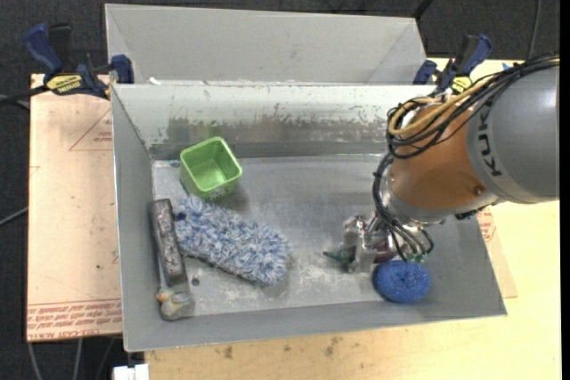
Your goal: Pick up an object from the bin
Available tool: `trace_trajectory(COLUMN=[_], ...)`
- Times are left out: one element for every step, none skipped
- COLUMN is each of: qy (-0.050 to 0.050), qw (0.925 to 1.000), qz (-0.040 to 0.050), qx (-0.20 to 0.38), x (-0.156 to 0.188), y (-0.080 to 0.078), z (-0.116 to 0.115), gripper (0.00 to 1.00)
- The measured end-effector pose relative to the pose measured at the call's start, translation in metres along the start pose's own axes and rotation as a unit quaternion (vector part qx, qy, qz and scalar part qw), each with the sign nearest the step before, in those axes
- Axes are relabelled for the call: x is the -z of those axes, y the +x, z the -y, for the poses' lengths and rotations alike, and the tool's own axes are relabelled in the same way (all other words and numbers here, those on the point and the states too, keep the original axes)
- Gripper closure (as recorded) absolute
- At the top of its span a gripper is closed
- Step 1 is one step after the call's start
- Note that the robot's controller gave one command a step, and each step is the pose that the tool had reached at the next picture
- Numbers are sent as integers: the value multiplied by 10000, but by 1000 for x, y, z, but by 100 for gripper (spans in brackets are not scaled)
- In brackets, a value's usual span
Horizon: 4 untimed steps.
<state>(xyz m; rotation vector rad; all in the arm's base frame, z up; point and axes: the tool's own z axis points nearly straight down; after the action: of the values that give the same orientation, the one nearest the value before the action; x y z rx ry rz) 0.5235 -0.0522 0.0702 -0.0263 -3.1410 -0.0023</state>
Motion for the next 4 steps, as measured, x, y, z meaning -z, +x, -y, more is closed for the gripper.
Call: trace_trajectory(qy=[-1,9,5,7], qw=[10000,10000,10000,9994], qz=[-23,53,19,33], qx=[40,77,75,347], x=[49,184,181,123], y=[-11,-2,-1,20], z=[8,-1,-1,-12], gripper=[100,0,0,0])
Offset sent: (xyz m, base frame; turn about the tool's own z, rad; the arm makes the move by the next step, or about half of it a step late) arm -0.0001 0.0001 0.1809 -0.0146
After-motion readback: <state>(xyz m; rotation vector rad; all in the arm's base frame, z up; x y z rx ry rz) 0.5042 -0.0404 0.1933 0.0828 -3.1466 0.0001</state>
